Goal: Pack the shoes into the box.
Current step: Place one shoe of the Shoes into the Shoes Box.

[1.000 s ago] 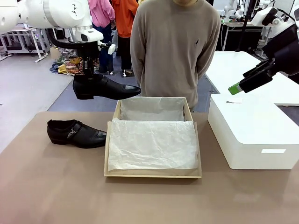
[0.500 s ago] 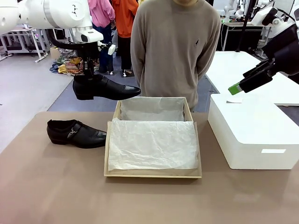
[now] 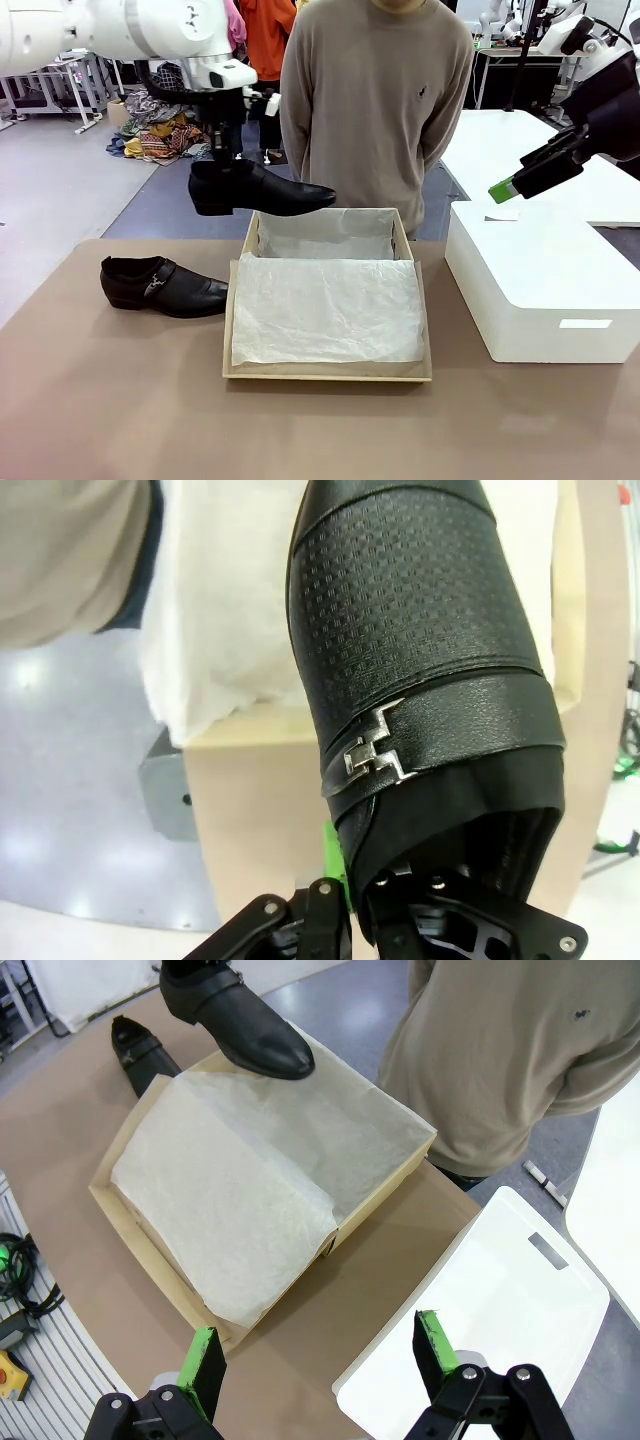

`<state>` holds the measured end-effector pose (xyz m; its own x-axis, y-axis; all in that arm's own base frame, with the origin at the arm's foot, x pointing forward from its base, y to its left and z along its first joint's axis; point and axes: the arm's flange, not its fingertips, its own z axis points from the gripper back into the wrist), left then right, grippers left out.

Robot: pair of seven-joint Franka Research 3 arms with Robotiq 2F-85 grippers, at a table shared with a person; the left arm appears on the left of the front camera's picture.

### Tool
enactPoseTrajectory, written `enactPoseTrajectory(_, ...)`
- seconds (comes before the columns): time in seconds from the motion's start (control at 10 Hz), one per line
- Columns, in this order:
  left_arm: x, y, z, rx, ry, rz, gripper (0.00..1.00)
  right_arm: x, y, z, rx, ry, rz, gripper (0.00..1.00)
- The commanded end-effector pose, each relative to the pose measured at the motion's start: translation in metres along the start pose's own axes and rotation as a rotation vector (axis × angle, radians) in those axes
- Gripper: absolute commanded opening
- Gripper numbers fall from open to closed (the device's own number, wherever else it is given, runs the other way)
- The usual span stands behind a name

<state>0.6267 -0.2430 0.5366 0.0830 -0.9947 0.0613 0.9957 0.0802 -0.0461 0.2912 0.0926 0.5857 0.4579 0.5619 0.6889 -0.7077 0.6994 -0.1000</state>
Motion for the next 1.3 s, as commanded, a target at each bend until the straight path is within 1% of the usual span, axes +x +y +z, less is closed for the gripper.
enactPoseTrajectory(0.0,0.027,0.011,0.004,-0.057,0.014,0.034,0.0,0.0,0.0,0.0,0.008,-0.005,0.0,1.0)
enactPoseTrajectory(0.2,0.059,0.012,-0.012,-0.066,-0.005,0.026,0.0,0.0,0.0,0.0,0.008,-0.005,0.0,1.0)
enactPoseTrajectory(0.5,0.084,0.013,-0.029,-0.012,-0.028,0.017,0.0,0.0,0.0,0.0,0.008,-0.005,0.0,1.0)
enactPoseTrajectory(0.6,0.087,0.015,-0.033,0.014,-0.033,-0.028,0.0,0.0,0.0,0.0,0.008,-0.005,0.0,1.0)
enactPoseTrajectory(0.8,0.089,0.022,-0.043,0.025,-0.025,-0.068,0.0,0.0,0.0,0.0,0.008,-0.005,0.0,1.0)
enactPoseTrajectory(1.0,0.094,0.026,-0.054,0.025,-0.017,-0.165,0.0,0.0,0.0,0.0,0.008,-0.005,0.0,1.0)
enactPoseTrajectory(1.2,0.096,0.029,-0.063,0.031,-0.011,-0.196,0.0,0.0,0.0,0.0,0.008,-0.005,0.0,1.0)
